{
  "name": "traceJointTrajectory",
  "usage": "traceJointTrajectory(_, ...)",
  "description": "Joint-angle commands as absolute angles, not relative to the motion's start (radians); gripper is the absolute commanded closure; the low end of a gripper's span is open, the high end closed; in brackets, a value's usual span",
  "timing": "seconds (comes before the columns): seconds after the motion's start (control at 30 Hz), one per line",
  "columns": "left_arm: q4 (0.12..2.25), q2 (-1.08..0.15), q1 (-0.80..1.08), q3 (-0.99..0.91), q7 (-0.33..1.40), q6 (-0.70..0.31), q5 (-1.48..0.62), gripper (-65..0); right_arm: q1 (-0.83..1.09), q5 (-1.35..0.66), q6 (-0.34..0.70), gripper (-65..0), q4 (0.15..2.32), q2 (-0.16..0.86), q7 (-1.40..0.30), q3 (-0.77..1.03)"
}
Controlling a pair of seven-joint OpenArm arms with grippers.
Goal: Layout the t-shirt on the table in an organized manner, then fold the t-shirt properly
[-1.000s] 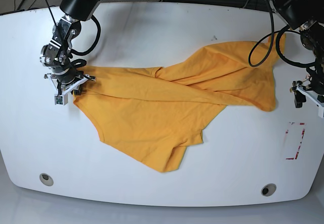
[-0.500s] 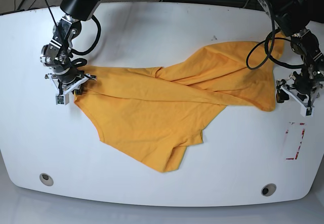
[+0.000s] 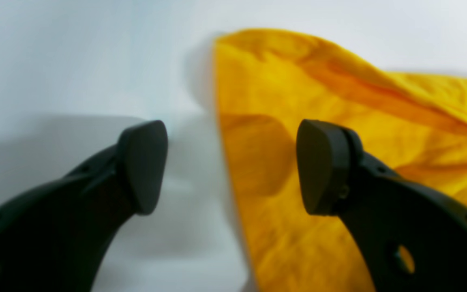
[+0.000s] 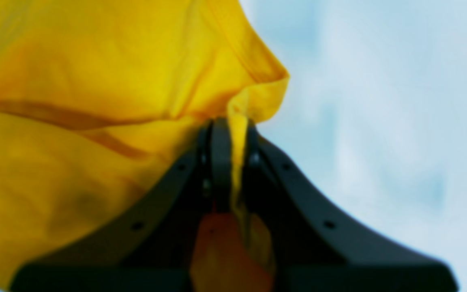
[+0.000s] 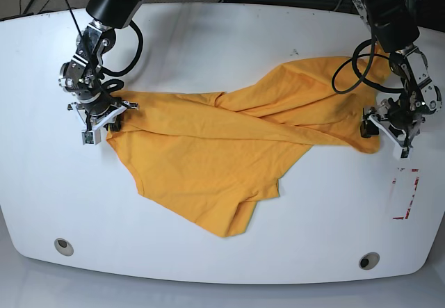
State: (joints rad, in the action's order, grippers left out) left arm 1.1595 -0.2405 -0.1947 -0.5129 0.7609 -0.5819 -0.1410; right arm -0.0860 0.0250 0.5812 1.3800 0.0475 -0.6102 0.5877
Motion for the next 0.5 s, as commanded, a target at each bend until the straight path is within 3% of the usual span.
traceJointTrajectory(0.0, 1.144, -0.257, -0.226, -0.512, 0.756, -0.584, -0.15, -47.1, -0.101, 0.024, 0.585, -1.3, 1.399, 0.058, -0.605, 0.588)
traceJointTrajectory(0.37, 0.97, -0.255, -0.308, -0.51, 0.707, -0.584, -0.147, -45.8, -0.101, 0.024, 0.585, -1.3, 1.399, 0.058, -0.605, 0.588)
traceJointTrajectory(0.4, 0.966, -0.255, -0.309, -0.506, 0.707, -0.585, -0.147, -45.1, -0.101, 0.024, 0.585, -1.3, 1.399, 0.058, -0.605, 0.588)
traceJointTrajectory(0.47, 0.955, -0.255, -0.314, -0.473, 0.707, -0.588, -0.148, -37.6, -0.101, 0.024, 0.585, -1.1, 1.399, 0.058, -0.605, 0.588)
